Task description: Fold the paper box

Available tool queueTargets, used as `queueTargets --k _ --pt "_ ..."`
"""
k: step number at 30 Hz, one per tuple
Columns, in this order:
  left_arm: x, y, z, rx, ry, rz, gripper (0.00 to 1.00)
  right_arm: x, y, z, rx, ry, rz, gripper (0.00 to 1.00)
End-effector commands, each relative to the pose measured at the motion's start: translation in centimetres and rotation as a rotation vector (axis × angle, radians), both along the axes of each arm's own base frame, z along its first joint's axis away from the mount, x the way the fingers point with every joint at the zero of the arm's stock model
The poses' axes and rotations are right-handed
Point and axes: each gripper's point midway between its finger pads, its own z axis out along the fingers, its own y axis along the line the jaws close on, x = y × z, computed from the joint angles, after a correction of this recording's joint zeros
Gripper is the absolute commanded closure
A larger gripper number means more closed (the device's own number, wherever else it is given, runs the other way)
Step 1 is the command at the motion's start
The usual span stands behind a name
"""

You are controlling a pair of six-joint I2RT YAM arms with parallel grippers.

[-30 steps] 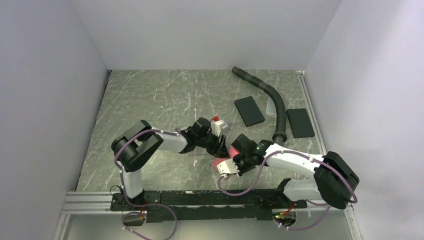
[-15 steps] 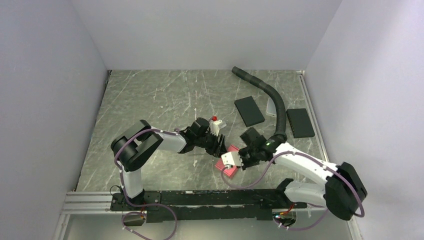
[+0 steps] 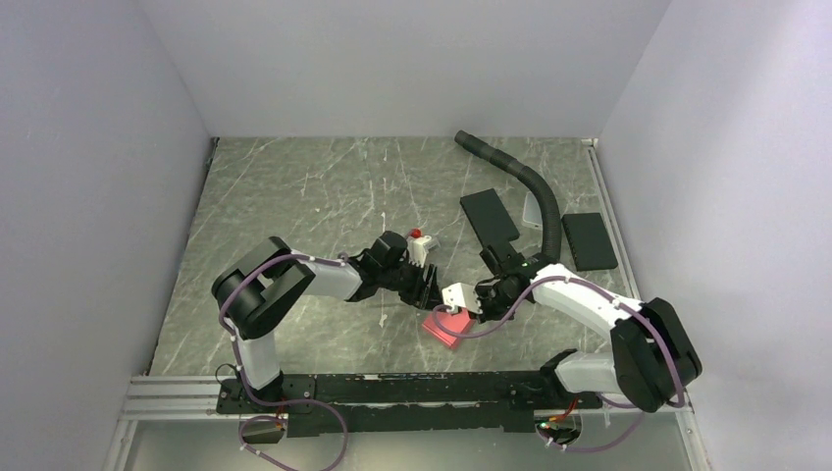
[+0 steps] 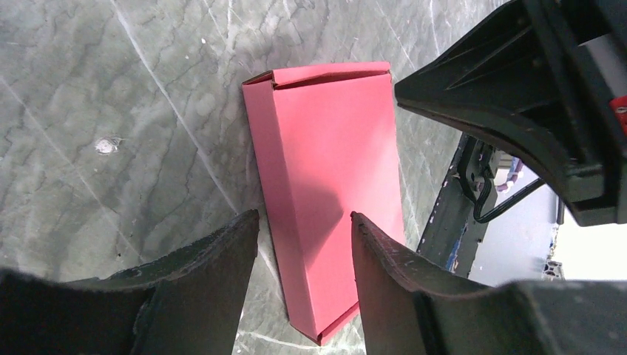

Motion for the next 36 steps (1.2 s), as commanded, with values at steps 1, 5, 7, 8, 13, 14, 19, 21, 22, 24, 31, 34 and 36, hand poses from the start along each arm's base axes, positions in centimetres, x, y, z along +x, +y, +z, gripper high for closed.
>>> queueTargets --k 1,5,7,8,13,14,19,21,22,24,31,34,36 --pt "-4.4 6.6 -8.2 0.334 0.211 0.049 0.42 0.7 0.7 -0.4 0.031 -0.022 0.006 0.96" --pt "-4.7 6.2 -8.2 0.304 0.228 0.030 0.42 4.1 1.1 -1.2 0.029 -0.174 -0.070 0.97" --pt "-4.9 6.0 -8.4 0.296 0.237 0.025 0.42 6.0 1.3 -1.5 0.046 -0.272 -0.108 0.99" --pt "-5.0 6.0 -8.5 0.291 0.242 0.024 0.42 6.8 1.5 -1.5 0.057 -0.309 -0.126 1.00" --pt "-5.0 5.8 -8.8 0.279 0.249 0.042 0.43 7.3 2.7 -1.5 0.109 -0.320 -0.116 0.96" --pt "-4.8 5.9 -8.9 0.284 0.246 0.055 0.43 6.6 2.9 -1.2 0.112 -0.280 -0.084 0.93" --pt "-4.2 6.3 -8.7 0.304 0.231 0.107 0.42 0.9 2.0 1.1 0.125 -0.106 0.136 0.88" --pt "-4.0 6.4 -8.6 0.307 0.231 0.117 0.42 -0.2 1.5 1.5 0.121 -0.092 0.175 0.88" --pt "-4.0 6.4 -8.7 0.309 0.234 0.120 0.42 -0.6 1.2 1.4 0.107 -0.085 0.192 0.89" --pt "-3.9 6.3 -8.6 0.306 0.236 0.130 0.42 -1.4 0.6 1.0 0.080 -0.052 0.214 0.91" --pt "-4.2 6.2 -8.8 0.298 0.267 0.147 0.43 -3.3 1.2 -0.7 0.163 -0.076 0.365 0.93" --pt "-4.4 6.2 -8.7 0.291 0.277 0.150 0.43 -3.7 2.2 -0.5 0.222 -0.091 0.439 0.94" --pt "-4.5 6.2 -8.6 0.284 0.283 0.151 0.45 -4.0 2.9 -0.6 0.253 -0.089 0.482 0.95"
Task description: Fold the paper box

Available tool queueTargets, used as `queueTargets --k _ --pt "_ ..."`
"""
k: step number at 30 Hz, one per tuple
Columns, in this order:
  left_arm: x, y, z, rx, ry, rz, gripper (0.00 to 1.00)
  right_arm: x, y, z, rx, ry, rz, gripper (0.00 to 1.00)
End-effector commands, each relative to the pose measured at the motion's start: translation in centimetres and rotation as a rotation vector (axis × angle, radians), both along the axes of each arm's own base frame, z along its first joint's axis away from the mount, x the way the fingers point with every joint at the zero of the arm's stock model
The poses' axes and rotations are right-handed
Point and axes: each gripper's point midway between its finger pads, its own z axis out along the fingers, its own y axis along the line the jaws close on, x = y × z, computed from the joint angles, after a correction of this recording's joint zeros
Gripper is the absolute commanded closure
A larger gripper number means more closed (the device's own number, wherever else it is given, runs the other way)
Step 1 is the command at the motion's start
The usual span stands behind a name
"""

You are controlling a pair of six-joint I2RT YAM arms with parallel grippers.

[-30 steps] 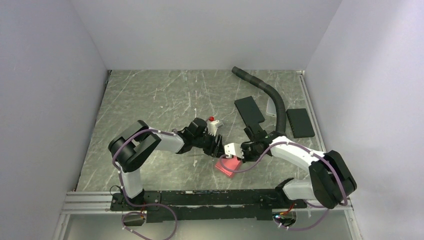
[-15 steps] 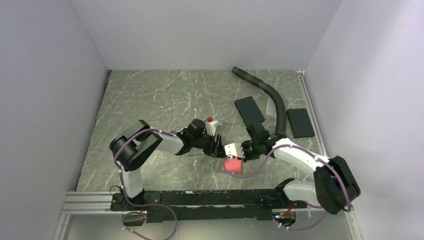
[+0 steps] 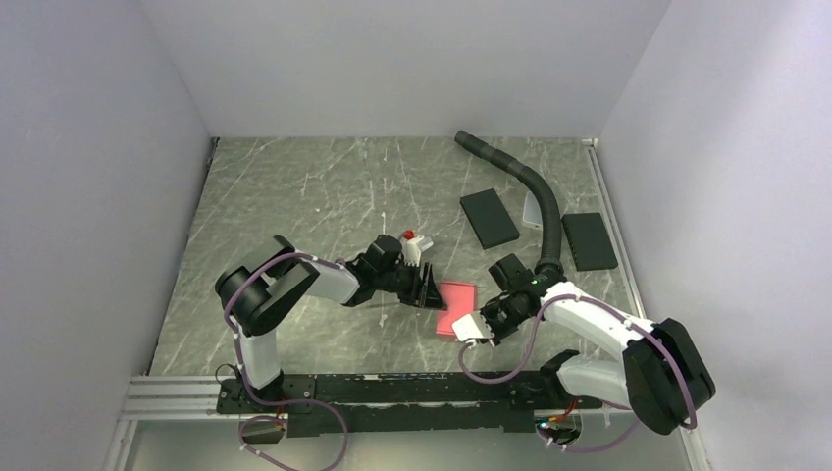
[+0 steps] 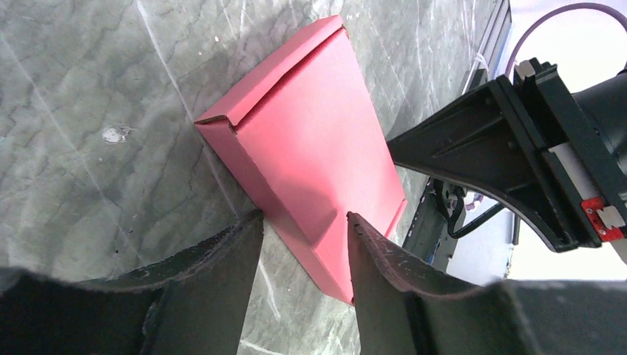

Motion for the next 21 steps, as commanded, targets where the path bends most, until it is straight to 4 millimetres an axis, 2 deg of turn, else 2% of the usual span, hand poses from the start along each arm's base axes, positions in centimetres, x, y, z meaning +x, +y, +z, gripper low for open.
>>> queueTargets --k 1,4,9,13,15,17,19,21 --pt "-4.5 6.3 -8.6 0.337 0.219 0.055 0.46 -0.8 2.7 0.4 0.135 -0.026 0.157 0.95" --pt "-4.9 6.0 -8.5 0.313 0.237 0.051 0.48 0.5 4.3 -0.8 0.127 -0.157 0.146 0.99" --pt "-5.6 5.5 -8.8 0.295 0.256 0.055 0.50 1.6 7.2 -0.1 0.186 -0.197 0.094 1.00" --pt "-5.8 5.3 -8.8 0.286 0.256 0.067 0.50 3.6 7.3 0.2 0.160 -0.279 0.025 1.00" --pt "-5.7 5.6 -8.7 0.299 0.246 0.078 0.49 2.7 6.7 0.5 0.146 -0.232 0.049 0.99" --pt "-5.2 6.0 -8.4 0.319 0.219 0.088 0.47 0.9 5.5 1.0 0.126 -0.139 0.097 0.94" --pt "-4.1 6.1 -7.2 0.326 0.158 0.100 0.44 -0.6 4.4 1.7 0.102 -0.052 0.123 0.92" --pt "-2.7 6.3 -5.7 0.331 0.083 0.113 0.41 -1.1 3.9 3.2 0.102 0.005 0.108 0.91"
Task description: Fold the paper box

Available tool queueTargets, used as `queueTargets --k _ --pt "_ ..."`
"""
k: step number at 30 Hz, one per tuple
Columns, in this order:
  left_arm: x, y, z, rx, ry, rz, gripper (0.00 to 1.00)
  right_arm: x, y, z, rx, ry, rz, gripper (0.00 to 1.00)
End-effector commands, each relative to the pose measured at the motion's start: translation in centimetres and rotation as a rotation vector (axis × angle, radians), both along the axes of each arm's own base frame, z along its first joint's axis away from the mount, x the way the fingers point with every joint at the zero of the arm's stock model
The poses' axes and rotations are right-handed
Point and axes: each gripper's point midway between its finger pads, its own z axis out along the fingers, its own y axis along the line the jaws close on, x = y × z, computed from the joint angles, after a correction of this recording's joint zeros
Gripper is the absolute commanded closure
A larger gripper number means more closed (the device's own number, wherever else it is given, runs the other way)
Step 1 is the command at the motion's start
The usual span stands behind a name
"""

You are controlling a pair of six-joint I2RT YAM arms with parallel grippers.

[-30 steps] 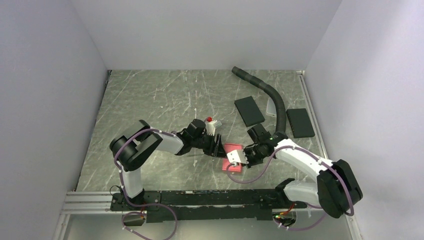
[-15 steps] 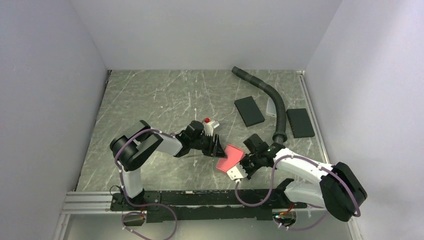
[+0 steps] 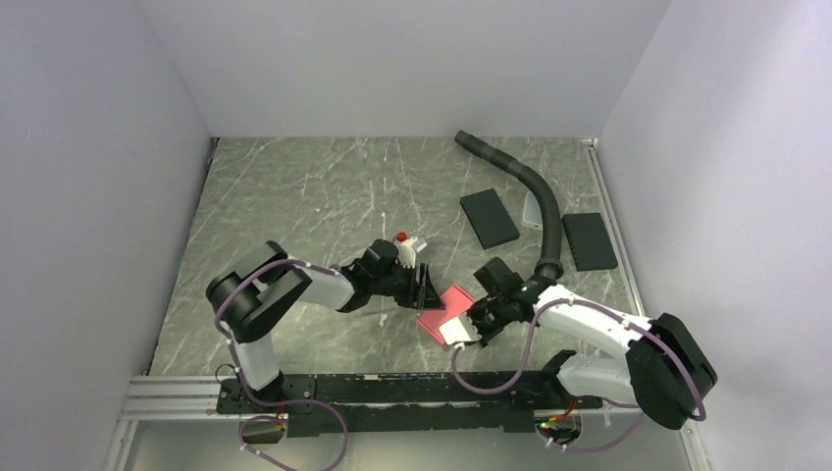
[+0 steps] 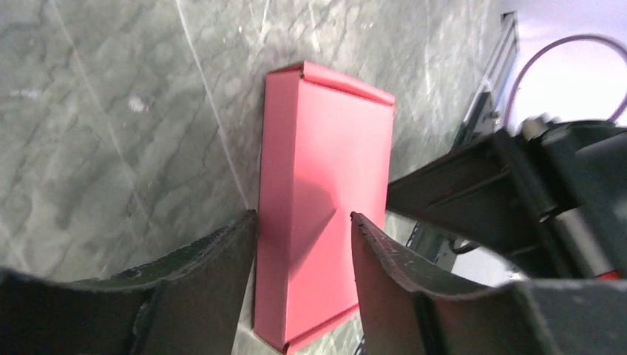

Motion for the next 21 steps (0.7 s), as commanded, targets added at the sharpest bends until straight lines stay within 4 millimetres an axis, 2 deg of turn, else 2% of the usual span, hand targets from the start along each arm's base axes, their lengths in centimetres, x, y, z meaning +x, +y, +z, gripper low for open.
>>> queueTargets --k 1,5,8,9,12,13,14,19,21 --pt "-2.3 6.0 -5.0 0.347 0.057 0.025 0.39 -0.9 -1.4 3.4 -0.011 0.094 0.012 0.91" --pt "0.8 6.7 -0.8 0.364 -0.141 0.070 0.32 0.0 -2.4 5.1 0.025 0.129 -0.075 0.83" --pt "2.3 7.8 2.6 0.383 -0.302 0.084 0.30 2.8 -3.3 5.2 0.050 0.079 -0.200 0.69" --pt "2.5 8.3 3.6 0.384 -0.338 0.100 0.28 3.7 -3.7 5.0 0.053 0.066 -0.235 0.68" --pt "2.1 9.6 6.6 0.336 -0.421 0.146 0.09 4.7 -4.7 4.5 0.027 0.078 -0.263 0.73" --pt "1.7 10.3 6.6 0.325 -0.417 0.169 0.02 4.7 -4.8 4.3 0.017 0.087 -0.260 0.76" --pt "1.1 10.7 6.5 0.310 -0.403 0.187 0.01 4.5 -5.0 3.9 0.012 0.095 -0.253 0.80" --pt "0.1 10.1 7.0 0.179 -0.375 0.202 0.00 4.7 -5.1 1.5 0.023 0.025 -0.204 0.88" --pt "0.0 9.0 6.5 0.163 -0.346 0.163 0.05 5.1 -4.9 1.2 0.039 -0.002 -0.207 0.91"
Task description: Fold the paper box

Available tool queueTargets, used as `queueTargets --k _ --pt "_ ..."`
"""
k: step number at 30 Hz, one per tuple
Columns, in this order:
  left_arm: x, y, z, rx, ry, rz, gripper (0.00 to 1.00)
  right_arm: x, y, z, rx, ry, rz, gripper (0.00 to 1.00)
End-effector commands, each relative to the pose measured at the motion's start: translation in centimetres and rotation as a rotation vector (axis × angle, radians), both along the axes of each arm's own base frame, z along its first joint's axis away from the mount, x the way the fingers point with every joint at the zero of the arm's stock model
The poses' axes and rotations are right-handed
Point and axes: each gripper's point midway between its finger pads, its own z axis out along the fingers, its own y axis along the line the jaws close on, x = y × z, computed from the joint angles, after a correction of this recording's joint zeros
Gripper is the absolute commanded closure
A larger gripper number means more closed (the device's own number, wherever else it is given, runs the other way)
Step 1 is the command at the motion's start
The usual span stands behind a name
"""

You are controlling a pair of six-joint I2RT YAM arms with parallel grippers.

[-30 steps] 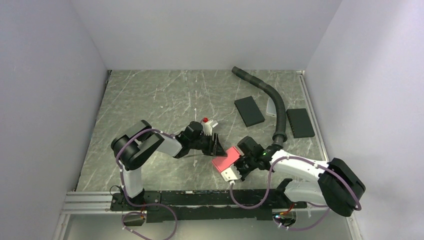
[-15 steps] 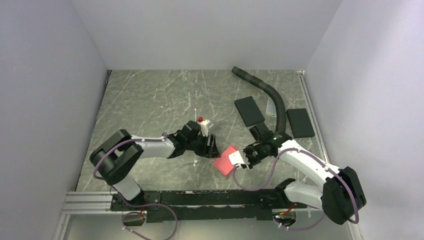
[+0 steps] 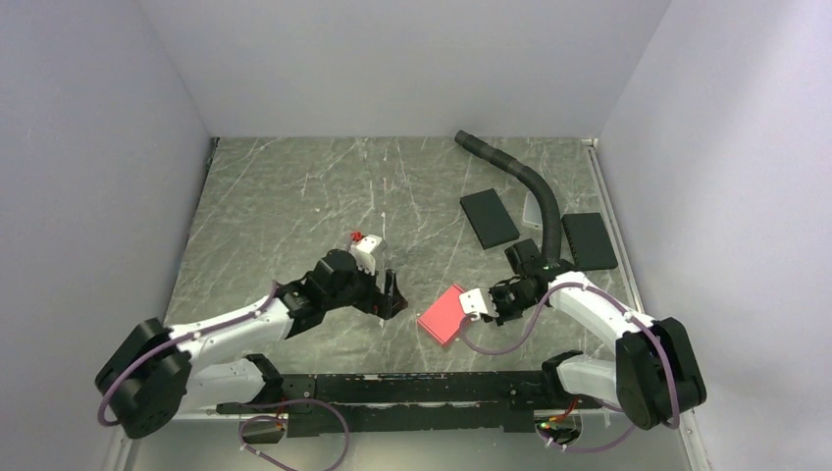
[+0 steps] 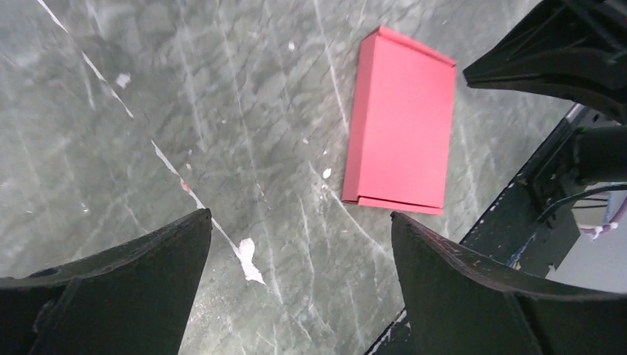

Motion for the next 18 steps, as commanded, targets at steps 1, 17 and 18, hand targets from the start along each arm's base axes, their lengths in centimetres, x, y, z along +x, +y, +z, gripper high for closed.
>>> queueTargets --k 1,17,18 --pt "0.2 -2.3 -0.7 -0.056 0.059 -0.053 0.08 0.8 0.8 -0.6 0.047 -0.085 0.056 0.91" --pt "1.8 -9.6 -7.2 -0.003 0.224 -0.334 0.22 2.4 1.7 -2.2 0.046 -0.175 0.100 0.99" --pt "1.6 -9.8 -7.6 -0.008 0.245 -0.351 0.25 2.7 2.1 -2.1 0.060 -0.187 0.092 0.99"
